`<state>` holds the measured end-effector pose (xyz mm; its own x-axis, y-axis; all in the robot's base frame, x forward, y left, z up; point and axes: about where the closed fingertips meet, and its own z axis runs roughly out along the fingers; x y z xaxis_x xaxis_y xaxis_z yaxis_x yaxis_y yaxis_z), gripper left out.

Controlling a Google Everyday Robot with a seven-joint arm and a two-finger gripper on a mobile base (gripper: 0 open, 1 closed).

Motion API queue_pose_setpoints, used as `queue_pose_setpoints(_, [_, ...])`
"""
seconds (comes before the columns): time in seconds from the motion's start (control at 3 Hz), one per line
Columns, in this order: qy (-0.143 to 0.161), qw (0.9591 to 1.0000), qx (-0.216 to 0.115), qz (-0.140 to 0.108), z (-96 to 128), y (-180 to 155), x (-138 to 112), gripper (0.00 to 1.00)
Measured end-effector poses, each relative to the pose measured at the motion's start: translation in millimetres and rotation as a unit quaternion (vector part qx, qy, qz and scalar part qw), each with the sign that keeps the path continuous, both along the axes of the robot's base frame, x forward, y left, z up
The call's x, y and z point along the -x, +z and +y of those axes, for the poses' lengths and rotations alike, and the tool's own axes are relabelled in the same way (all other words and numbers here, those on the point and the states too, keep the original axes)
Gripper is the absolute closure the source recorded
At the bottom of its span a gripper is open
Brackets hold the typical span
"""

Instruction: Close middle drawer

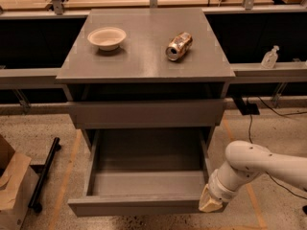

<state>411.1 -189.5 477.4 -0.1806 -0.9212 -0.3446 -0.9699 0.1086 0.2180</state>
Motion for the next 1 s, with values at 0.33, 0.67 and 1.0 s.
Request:
queue_pose_setpoints(0.33, [0.015,0.9996,0.009,0.022,12,-32,4,1.00])
queue_pose_setpoints(0.67, [0.018,0.9994,0.016,0.023,19,-68,5,1.00])
queue_pose_setpoints(1.0, [0.018,0.9995,0.017,0.022,19,-71,4,1.00])
